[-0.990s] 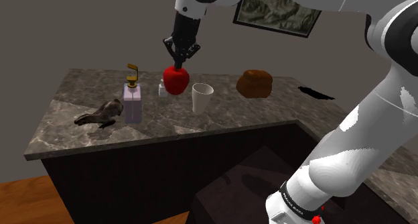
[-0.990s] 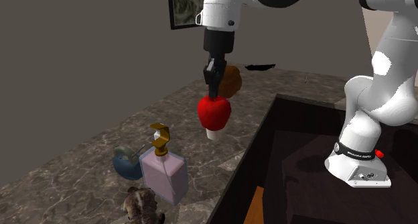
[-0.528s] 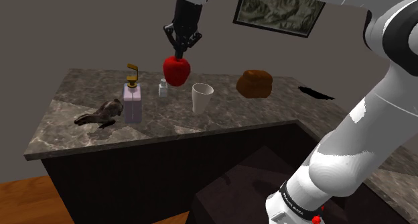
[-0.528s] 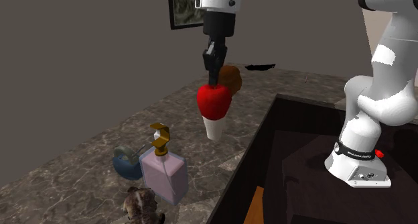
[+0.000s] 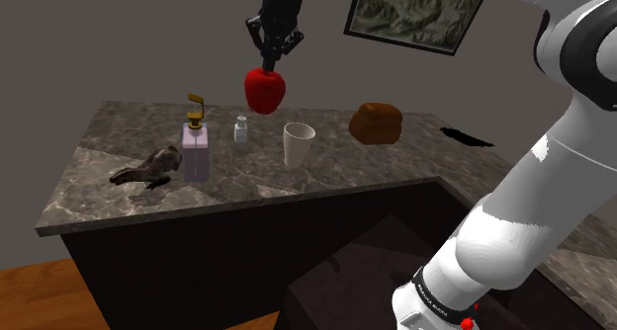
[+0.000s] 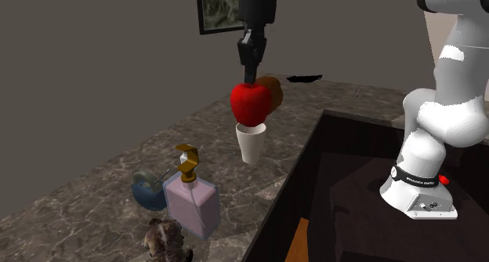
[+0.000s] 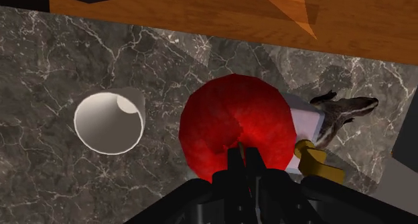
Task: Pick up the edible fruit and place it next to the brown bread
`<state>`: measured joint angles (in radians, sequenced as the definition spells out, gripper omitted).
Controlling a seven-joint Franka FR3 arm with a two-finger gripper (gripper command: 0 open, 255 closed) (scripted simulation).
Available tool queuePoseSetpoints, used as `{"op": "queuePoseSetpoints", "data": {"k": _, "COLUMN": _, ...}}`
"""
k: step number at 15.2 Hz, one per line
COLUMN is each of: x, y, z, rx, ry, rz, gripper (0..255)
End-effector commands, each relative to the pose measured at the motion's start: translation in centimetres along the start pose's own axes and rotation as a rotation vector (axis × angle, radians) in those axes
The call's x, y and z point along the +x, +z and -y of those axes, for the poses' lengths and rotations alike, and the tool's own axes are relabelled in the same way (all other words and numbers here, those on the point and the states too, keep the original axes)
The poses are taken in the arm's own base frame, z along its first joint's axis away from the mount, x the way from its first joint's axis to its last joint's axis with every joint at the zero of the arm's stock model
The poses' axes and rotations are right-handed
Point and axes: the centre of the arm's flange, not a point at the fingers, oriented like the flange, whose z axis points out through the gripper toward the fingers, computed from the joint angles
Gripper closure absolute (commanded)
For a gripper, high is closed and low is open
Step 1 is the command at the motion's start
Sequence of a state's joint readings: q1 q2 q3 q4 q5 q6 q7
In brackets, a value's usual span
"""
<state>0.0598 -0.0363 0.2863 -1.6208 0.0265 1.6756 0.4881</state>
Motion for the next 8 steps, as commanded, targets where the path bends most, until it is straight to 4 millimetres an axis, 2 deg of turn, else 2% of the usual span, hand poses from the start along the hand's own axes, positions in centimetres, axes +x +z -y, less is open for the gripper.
{"op": "queuePoseSetpoints", "data": {"k": 1, "x": 0.0, "y": -0.2, "z": -2.0, "rx": 0.0, "ry": 0.0, "rz": 0.0, "gripper": 255}}
{"op": "queuePoseSetpoints", "data": {"k": 8, "x": 0.7, "y": -0.7, "z": -11.2, "rx": 0.0, "ry": 0.0, "rz": 0.0, "gripper": 255}}
